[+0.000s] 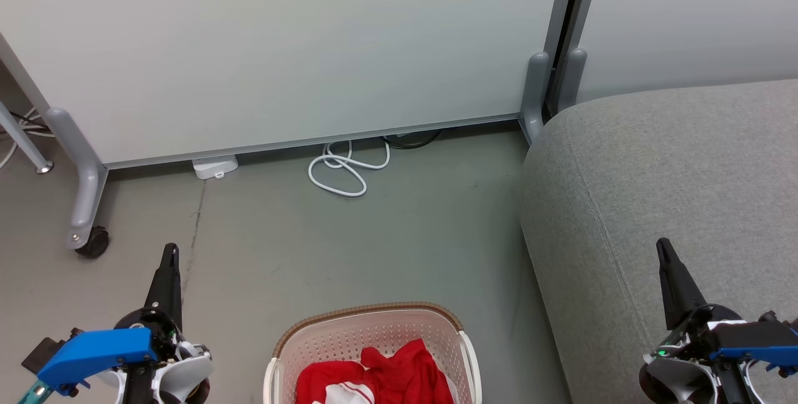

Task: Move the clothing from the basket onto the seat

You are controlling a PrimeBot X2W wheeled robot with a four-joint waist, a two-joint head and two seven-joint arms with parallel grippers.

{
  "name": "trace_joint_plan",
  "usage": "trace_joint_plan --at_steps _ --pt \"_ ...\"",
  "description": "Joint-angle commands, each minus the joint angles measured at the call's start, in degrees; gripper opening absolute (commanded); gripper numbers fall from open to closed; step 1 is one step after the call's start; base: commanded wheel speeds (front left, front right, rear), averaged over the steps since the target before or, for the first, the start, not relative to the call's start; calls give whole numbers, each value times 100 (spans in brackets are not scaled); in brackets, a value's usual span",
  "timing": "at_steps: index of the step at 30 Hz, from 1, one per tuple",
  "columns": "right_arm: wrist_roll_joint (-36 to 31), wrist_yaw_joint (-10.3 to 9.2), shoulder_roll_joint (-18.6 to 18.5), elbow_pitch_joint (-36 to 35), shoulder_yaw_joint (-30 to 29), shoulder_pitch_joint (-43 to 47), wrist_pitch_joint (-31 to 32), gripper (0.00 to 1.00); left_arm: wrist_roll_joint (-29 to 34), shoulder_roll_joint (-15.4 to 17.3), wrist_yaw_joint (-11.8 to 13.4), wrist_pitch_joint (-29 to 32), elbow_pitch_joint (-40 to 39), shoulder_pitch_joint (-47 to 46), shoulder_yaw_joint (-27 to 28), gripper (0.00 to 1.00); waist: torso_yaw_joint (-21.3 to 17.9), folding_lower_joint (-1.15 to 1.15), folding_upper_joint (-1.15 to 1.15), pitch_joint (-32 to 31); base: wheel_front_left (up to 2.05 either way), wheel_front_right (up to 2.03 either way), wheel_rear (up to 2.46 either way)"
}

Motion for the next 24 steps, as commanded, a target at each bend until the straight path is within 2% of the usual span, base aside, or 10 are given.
trace_joint_plan --at_steps 1,7,8,13,18,24 --pt "12 17 -39 11 -10 -87 7 0 32 -9 -28 10 -7 -73 2 0 0 0 0 0 0 0 0" --pt "12 17 -39 11 -10 -87 7 0 32 -9 -28 10 -7 -73 2 0 0 0 0 0 0 0 0" --pt "0 0 0 0 1 0 0 100 0 0 0 -1 0 0 0 100 0 0 0 0 0 0 0" --pt "1 -8 57 240 28 224 -5 100 -16 -36 1 -11 254 276 -8 100 0 0 0 0 0 0 0" --pt "-20 -6 51 155 210 215 -154 100 40 -33 2 -162 169 307 -103 100 -3 0 0 0 0 0 0" --pt "-420 -5 44 133 341 187 -325 100 512 -28 83 -332 64 347 -168 100 -6 0 0 3 0 0 0"
